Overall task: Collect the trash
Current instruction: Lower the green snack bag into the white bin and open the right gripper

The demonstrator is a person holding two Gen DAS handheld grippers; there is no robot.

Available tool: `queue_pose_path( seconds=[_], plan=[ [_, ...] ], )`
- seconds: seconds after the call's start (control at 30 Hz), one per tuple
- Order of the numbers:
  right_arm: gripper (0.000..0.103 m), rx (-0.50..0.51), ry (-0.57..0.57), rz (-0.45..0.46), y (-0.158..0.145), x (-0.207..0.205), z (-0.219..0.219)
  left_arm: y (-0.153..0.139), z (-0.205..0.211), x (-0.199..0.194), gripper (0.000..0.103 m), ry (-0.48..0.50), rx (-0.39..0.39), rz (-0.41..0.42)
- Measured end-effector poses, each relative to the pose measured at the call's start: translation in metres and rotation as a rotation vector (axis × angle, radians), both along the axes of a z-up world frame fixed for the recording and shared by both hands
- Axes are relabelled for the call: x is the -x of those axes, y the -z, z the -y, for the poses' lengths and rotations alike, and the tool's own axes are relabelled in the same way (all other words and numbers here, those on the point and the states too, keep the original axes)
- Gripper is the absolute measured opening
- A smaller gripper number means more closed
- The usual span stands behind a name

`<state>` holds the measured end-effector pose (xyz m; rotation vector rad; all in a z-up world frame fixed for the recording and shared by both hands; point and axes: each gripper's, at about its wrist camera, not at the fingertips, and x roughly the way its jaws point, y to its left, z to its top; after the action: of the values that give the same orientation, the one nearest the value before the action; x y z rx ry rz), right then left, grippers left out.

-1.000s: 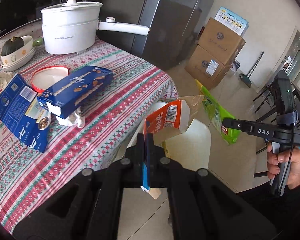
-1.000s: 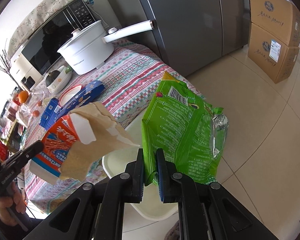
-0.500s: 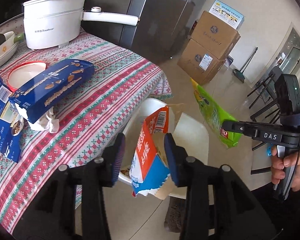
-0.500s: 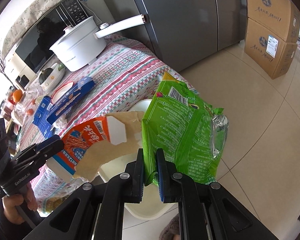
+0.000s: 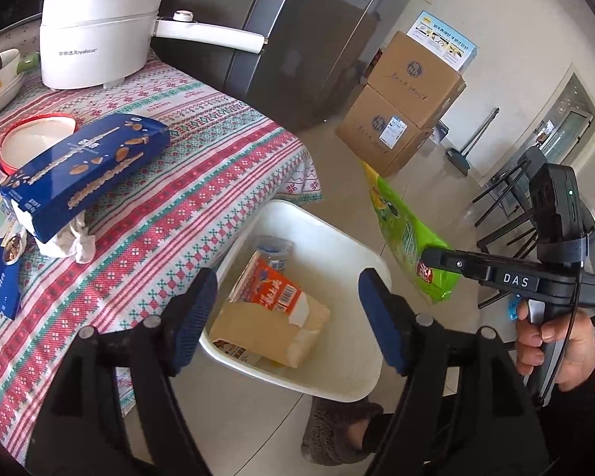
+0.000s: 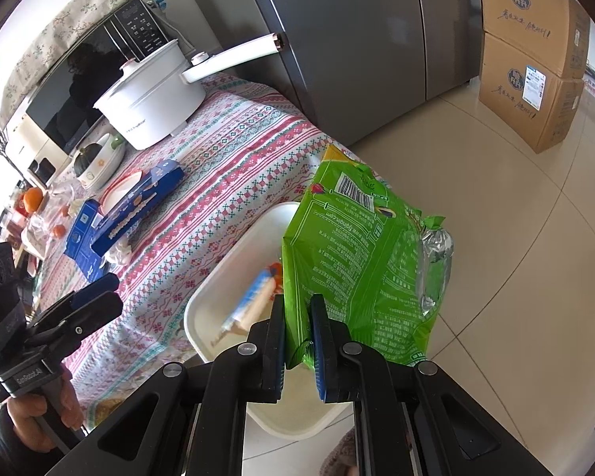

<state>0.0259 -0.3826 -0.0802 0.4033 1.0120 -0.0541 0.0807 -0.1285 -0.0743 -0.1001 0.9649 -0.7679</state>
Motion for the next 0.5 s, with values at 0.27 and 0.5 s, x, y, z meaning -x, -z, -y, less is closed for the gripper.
queue_pose_path(
  seconds=[0.27, 0.5],
  plan=[
    [0.012, 0.000, -0.023, 0.002, -0.002, -0.003, -0.007, 0.001, -0.020, -0.006, 0.083, -0.082, -0.098, 0.014],
    [0.013, -0.004, -0.059, 0.001, -0.001, -0.010, -0.021, 0.001, -0.050, -0.009, 0.097, -0.168, -0.178, 0.008]
  ],
)
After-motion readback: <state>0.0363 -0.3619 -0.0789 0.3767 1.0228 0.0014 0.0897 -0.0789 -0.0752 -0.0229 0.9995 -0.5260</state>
